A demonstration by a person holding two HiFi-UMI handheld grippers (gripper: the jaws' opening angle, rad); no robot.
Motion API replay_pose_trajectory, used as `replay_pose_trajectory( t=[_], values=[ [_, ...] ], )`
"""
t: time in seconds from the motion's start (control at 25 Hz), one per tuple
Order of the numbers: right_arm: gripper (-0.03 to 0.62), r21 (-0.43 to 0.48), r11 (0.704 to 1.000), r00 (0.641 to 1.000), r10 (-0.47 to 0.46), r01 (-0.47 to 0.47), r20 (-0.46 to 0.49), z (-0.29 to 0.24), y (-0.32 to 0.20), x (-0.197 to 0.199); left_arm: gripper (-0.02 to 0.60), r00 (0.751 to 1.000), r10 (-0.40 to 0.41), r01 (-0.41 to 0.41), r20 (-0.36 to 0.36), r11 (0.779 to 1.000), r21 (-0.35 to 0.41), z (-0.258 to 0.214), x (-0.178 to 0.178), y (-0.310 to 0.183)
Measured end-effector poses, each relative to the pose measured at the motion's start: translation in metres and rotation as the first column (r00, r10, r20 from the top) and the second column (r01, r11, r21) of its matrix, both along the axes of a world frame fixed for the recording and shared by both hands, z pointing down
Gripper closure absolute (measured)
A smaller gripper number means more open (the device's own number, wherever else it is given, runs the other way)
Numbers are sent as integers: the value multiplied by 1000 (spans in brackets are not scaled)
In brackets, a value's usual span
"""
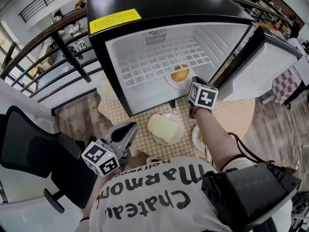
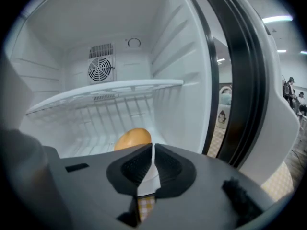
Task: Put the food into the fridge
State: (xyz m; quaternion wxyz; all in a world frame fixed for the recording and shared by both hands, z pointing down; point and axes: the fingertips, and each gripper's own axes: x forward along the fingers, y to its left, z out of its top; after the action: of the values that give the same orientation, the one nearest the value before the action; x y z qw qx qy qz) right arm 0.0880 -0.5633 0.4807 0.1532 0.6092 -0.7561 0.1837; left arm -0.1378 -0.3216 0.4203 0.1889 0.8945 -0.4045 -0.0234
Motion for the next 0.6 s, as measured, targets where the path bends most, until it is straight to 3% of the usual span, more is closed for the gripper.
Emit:
replay_pose_trajectory(
  t=[0.32,0.6],
  values=[
    [577,89,986,989,-142,138,39,-37,59,22,577,999,-45,44,30,998,38,-19,42,26],
    [577,127,962,967,-250,243,48,-56,136,60,577,994,-110,110,-14,993,45,-28,99,64]
  ],
)
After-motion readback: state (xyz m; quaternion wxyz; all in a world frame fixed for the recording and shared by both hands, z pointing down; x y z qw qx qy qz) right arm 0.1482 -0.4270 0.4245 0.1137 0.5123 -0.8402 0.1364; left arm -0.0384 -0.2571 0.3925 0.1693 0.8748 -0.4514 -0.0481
